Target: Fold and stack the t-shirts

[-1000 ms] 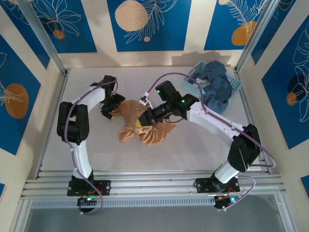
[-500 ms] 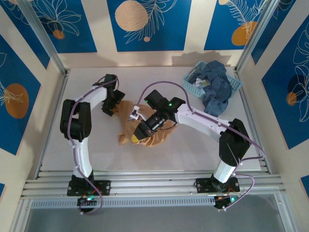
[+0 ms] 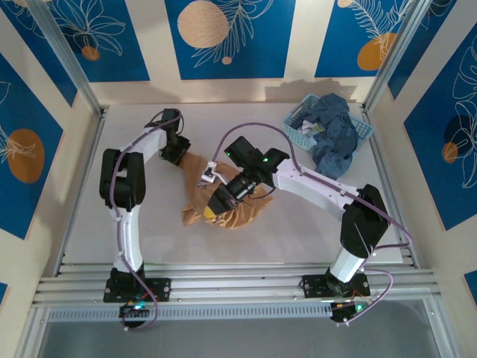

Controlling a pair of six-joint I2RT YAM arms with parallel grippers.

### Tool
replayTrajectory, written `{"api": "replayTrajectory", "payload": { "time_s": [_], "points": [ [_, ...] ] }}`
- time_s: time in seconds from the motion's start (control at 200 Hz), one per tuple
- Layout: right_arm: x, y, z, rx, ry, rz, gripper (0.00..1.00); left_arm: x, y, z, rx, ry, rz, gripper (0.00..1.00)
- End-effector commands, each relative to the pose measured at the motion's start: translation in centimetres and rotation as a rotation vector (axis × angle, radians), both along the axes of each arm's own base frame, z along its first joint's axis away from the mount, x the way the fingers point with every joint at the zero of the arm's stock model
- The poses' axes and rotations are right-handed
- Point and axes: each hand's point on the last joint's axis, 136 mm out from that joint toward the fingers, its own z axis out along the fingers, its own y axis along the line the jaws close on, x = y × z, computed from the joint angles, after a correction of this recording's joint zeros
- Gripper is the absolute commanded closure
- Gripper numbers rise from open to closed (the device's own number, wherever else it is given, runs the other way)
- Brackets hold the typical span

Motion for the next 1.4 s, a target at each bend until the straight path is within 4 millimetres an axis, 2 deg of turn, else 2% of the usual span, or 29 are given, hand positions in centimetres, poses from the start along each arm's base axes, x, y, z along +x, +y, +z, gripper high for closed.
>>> {"api": "replayTrajectory", "payload": {
  "time_s": [0.0,0.035,0.055,0.175,0.26,0.325,0.4,0.48,0.545,0.58,0.63,0.705,0.815,0.875,0.905,0.98,1.045,1.13,1.18,1.23,1.26,1.325,1.395],
  "points": [
    [0.9,-0.5,1.2,0.037,-0.022,-0.036,1.00,1.7,-1.1,0.8,-0.043,-0.037,-0.049,0.85],
    [1.7,-0.5,1.3,0.040,-0.032,-0.063,1.00,2.8,-1.3,2.1,-0.045,-0.084,-0.063,0.97],
    [2.2,-0.6,1.3,0.040,-0.039,-0.078,1.00,3.5,-1.5,3.1,-0.047,-0.116,-0.070,1.00],
    [5.3,-0.9,1.9,0.044,-0.093,-0.175,1.00,8.1,-2.3,10.6,-0.053,-0.347,-0.117,1.00],
    [7.2,-1.1,2.9,0.060,-0.147,-0.237,1.00,10.9,-3.4,17.3,-0.066,-0.535,-0.167,1.00],
    [8.2,-1.0,3.5,0.074,-0.174,-0.263,1.00,12.3,-4.5,22.9,-0.077,-0.691,-0.217,1.00],
    [8.8,-0.5,3.7,0.084,-0.187,-0.263,1.00,13.0,-5.7,29.1,-0.093,-0.862,-0.273,1.00],
    [8.9,0.6,3.5,0.092,-0.178,-0.235,1.00,12.7,-7.1,34.9,-0.132,-1.023,-0.346,1.00],
    [8.5,2.0,3.0,0.096,-0.166,-0.193,1.00,11.9,-8.5,38.0,-0.181,-1.106,-0.428,1.00],
    [8.1,2.8,2.8,0.100,-0.159,-0.165,1.00,11.1,-9.3,38.9,-0.206,-1.126,-0.485,1.00],
    [7.5,3.8,2.4,0.101,-0.151,-0.131,1.00,9.9,-10.6,39.5,-0.238,-1.134,-0.573,1.00],
    [7.3,4.7,1.4,0.088,-0.139,-0.114,1.00,7.7,-12.9,38.4,-0.258,-1.088,-0.717,1.00],
    [8.1,4.1,0.6,0.068,-0.128,-0.169,0.69,3.8,-17.0,34.7,-0.257,-0.972,-0.936,1.00],
    [9.2,2.6,1.1,0.073,-0.148,-0.246,0.51,1.4,-19.3,31.8,-0.239,-0.886,-1.038,1.00],
    [9.8,1.5,1.3,0.068,-0.160,-0.295,0.46,0.2,-20.5,30.2,-0.251,-0.845,-1.072,1.00],
    [10.9,-1.6,1.9,0.060,-0.177,-0.414,0.41,-2.7,-23.6,26.8,-0.299,-0.771,-1.138,1.00],
    [11.2,-5.3,1.9,0.030,-0.182,-0.535,0.41,-5.3,-26.1,23.8,-0.330,-0.704,-1.175,1.00],
    [11.3,-10.0,1.3,-0.012,-0.168,-0.681,0.42,-8.5,-29.1,20.1,-0.384,-0.598,-1.221,0.73],
    [11.3,-12.8,0.8,-0.032,-0.154,-0.771,0.45,-10.0,-30.0,18.5,-0.371,-0.548,-1.242,0.56],
    [11.5,-15.5,0.0,-0.072,-0.143,-0.865,0.46,-10.9,-30.1,17.9,-0.332,-0.527,-1.241,0.35],
    [12.0,-17.1,-0.7,-0.115,-0.135,-0.934,0.46,-11.0,-29.8,18.0,-0.303,-0.529,-1.226,0.18],
    [13.1,-19.6,-2.2,-0.177,-0.092,-1.040,0.45,-10.9,-28.1,18.7,-0.244,-0.538,-1.163,0.08],
    [14.7,-21.4,-4.2,-0.275,-0.033,-1.144,0.43,-10.5,-24.4,18.8,-0.135,-0.516,-1.056,0.08]
  ]
}}
